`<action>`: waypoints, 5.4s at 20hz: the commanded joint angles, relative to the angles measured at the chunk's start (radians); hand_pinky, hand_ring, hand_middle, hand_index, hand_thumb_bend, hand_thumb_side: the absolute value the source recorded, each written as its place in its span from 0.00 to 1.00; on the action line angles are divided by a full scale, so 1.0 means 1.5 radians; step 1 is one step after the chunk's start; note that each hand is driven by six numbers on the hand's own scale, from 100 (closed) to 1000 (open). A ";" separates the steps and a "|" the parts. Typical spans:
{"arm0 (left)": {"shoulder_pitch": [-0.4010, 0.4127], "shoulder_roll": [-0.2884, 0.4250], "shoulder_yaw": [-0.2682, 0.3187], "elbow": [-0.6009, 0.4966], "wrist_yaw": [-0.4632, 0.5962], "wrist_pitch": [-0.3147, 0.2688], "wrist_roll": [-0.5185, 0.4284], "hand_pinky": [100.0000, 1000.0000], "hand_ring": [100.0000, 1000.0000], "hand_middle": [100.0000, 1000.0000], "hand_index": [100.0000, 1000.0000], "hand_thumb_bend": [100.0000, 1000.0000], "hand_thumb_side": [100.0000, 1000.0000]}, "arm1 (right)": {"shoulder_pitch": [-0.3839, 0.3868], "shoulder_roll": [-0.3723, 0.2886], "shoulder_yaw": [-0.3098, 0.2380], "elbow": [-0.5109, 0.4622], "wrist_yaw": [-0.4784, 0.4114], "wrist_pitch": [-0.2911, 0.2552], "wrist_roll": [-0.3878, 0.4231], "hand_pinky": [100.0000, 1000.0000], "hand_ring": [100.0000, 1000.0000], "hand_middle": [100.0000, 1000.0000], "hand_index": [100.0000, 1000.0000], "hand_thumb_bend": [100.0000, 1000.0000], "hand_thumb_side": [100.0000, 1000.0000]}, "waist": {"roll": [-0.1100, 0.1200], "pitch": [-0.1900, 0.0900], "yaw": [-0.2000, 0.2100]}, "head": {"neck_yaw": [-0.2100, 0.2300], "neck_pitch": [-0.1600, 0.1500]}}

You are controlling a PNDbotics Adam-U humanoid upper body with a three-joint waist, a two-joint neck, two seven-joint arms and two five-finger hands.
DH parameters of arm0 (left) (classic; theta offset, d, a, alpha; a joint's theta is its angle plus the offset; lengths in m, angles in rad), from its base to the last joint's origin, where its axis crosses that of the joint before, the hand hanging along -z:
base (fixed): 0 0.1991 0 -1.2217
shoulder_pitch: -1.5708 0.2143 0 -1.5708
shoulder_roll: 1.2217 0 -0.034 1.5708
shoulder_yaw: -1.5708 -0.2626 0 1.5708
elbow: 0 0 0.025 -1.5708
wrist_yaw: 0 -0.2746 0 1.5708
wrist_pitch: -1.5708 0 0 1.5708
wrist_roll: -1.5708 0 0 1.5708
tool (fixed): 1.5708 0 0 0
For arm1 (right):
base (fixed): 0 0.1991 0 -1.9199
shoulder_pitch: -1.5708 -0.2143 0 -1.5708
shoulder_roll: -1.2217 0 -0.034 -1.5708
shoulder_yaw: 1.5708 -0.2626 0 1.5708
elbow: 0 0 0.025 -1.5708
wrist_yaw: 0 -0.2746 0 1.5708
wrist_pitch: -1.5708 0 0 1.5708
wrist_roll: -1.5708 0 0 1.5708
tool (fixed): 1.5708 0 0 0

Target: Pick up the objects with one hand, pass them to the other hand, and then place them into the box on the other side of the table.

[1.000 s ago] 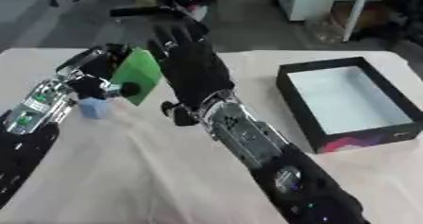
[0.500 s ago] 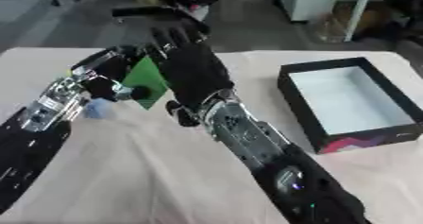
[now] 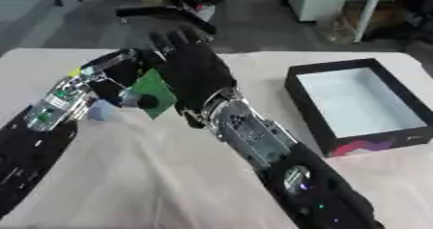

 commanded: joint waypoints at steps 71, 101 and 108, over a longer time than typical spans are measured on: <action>0.154 0.147 0.257 -0.195 -0.144 -0.085 0.070 0.68 0.71 0.73 0.86 1.00 0.54 | 0.030 -0.170 -0.309 0.302 -0.066 0.481 -0.408 0.26 0.65 0.60 0.47 0.00 0.26 | 0.004 -0.007 0.003 | -0.089 -0.015; 0.112 0.198 0.279 -0.091 -0.452 -0.087 0.162 0.74 0.67 0.65 0.83 0.97 0.41 | 0.077 -0.153 -0.240 0.050 -0.047 0.250 -0.207 0.59 0.82 0.76 0.90 0.28 0.32 | 0.008 -0.007 -0.008 | 0.068 0.009; -0.003 0.253 0.169 0.148 -0.708 -0.191 0.132 0.85 0.71 0.67 0.85 0.68 0.23 | 0.122 -0.075 -0.183 -0.054 -0.032 0.188 -0.163 0.53 0.81 0.72 0.92 0.18 0.34 | 0.012 -0.007 -0.020 | 0.092 0.008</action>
